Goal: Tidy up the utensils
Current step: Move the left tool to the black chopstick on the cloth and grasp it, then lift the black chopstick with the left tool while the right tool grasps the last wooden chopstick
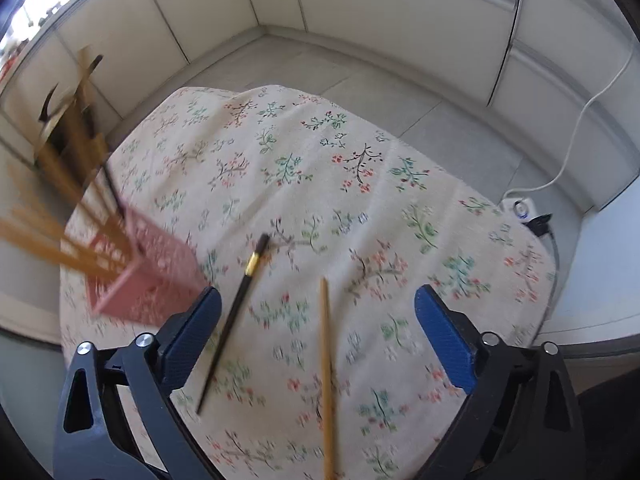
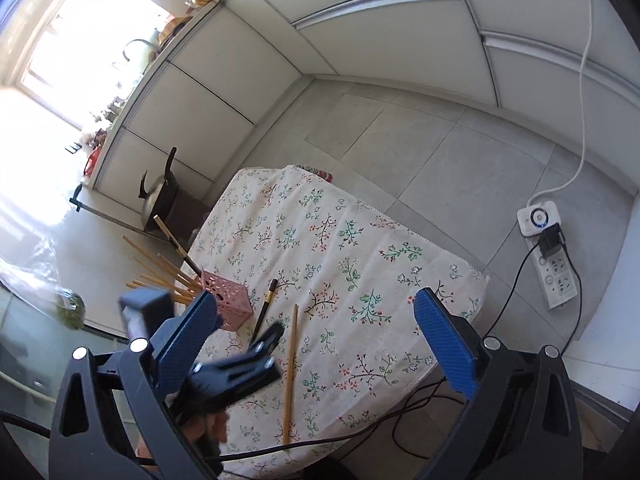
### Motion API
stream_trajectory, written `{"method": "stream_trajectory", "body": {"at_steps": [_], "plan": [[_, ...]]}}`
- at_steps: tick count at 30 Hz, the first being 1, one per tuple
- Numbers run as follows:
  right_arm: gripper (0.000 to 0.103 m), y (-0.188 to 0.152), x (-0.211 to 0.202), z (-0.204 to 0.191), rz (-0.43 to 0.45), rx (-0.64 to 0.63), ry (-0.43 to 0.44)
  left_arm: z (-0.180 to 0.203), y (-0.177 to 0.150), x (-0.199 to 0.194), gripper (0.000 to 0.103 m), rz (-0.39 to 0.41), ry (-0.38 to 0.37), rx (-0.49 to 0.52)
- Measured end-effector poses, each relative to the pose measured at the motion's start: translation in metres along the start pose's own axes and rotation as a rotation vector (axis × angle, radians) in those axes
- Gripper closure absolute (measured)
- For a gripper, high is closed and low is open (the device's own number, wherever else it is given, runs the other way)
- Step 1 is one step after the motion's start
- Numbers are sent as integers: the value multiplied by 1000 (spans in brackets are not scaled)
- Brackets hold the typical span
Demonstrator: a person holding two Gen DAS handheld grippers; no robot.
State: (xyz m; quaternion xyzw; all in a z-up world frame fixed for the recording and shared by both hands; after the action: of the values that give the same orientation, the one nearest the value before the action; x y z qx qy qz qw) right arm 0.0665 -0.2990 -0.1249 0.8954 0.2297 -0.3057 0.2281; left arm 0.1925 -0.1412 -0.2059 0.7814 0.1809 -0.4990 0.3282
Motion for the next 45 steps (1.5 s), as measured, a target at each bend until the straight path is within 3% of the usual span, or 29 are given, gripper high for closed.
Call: {"method": "stream_trajectory", "body": {"at_steps": [5,10,14,21,24,27,31,37,41,45], "plan": [[7,7,-2,5,-60,68,48,-16,29,51,29,-226,80,97],[7,14,-16,-1,6,2,44,-38,27,84,42,-369,73,86],[7,19,-16,5,-9,22,48,-48,18,99,51,-423,87,85],[7,18,-13,8,-19,30,37,-62,7,113,52,-441,2,18],[7,14,-8,7,-36,17,19,-66,4,115,61,-427,-41,0],[7,11,-3,9,-41,7,-7,-61,4,113,85,-400,-107,-24],[7,11,4,15,-55,14,-31,-44,4,109,97,-365,-32,52],[7,10,12,19,-59,16,-64,-39,-9,82,97,-193,109,78],[7,-3,27,11,-85,-54,-106,-31,-27,25,97,-59,193,110],[7,-29,58,-5,-167,-122,-146,-36,-56,-48,97,87,212,5]]}}
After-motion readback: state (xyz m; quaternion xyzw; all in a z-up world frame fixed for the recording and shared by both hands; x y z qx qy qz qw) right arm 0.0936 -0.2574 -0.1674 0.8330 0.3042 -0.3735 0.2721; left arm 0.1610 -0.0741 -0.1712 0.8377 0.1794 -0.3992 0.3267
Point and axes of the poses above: each gripper's, at about its wrist camera, not at the fingertips, and x roughly the way its jaws point, z to its right, y to its top, the point moved 7 cm from there along x, roughly the way its jaws point, and after that the axes turned 13 degrees about x, right-handed, at the moved point
